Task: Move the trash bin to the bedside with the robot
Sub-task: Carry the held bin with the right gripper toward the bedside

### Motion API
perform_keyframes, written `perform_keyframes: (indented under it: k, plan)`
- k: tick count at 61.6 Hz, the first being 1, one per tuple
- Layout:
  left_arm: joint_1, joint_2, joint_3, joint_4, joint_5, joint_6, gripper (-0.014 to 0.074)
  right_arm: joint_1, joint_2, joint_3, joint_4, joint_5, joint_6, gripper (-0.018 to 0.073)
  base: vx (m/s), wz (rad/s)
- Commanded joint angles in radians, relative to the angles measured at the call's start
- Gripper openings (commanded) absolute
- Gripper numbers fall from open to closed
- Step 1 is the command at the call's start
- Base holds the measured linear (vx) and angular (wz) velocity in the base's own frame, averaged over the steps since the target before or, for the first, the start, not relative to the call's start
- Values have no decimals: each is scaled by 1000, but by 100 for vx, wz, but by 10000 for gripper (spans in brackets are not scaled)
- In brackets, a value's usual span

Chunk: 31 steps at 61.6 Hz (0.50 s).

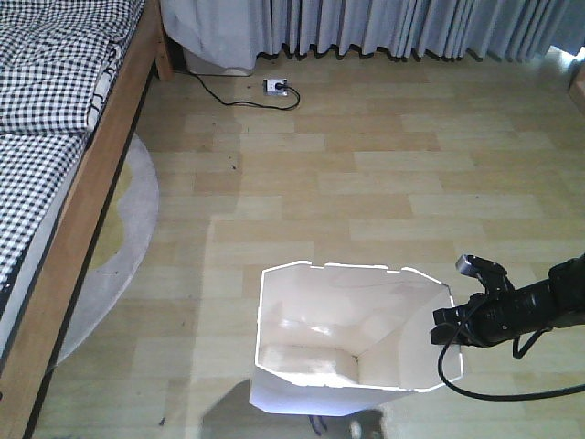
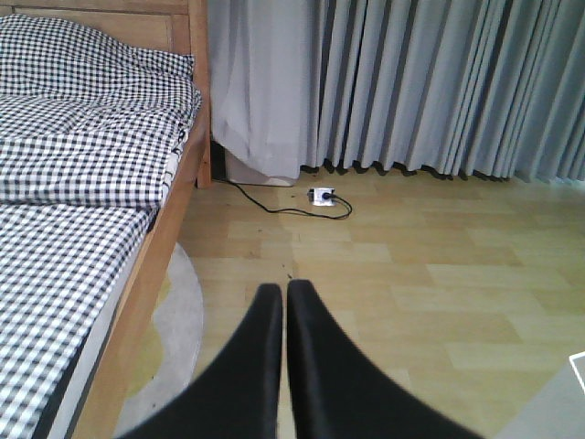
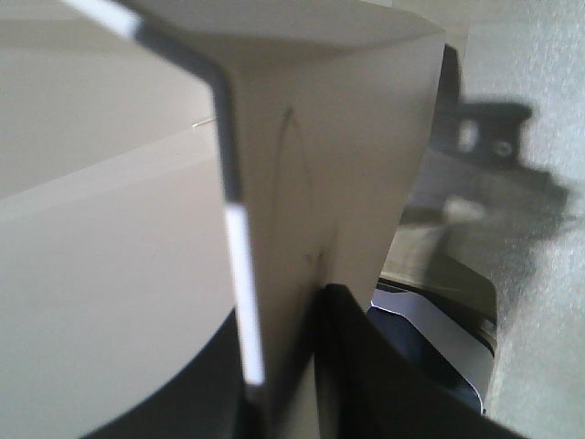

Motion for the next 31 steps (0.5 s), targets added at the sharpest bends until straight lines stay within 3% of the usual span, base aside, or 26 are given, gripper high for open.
perform_keyframes:
  k: [1,31]
  plan:
    - [0,-15,19,-4,-69,-6,-6,-1,-72,-5,30,243,-7,-5,32,0]
    - [0,-15,19,-4,-69,-6,-6,-1,-72,-5,30,243,-7,-5,33,3]
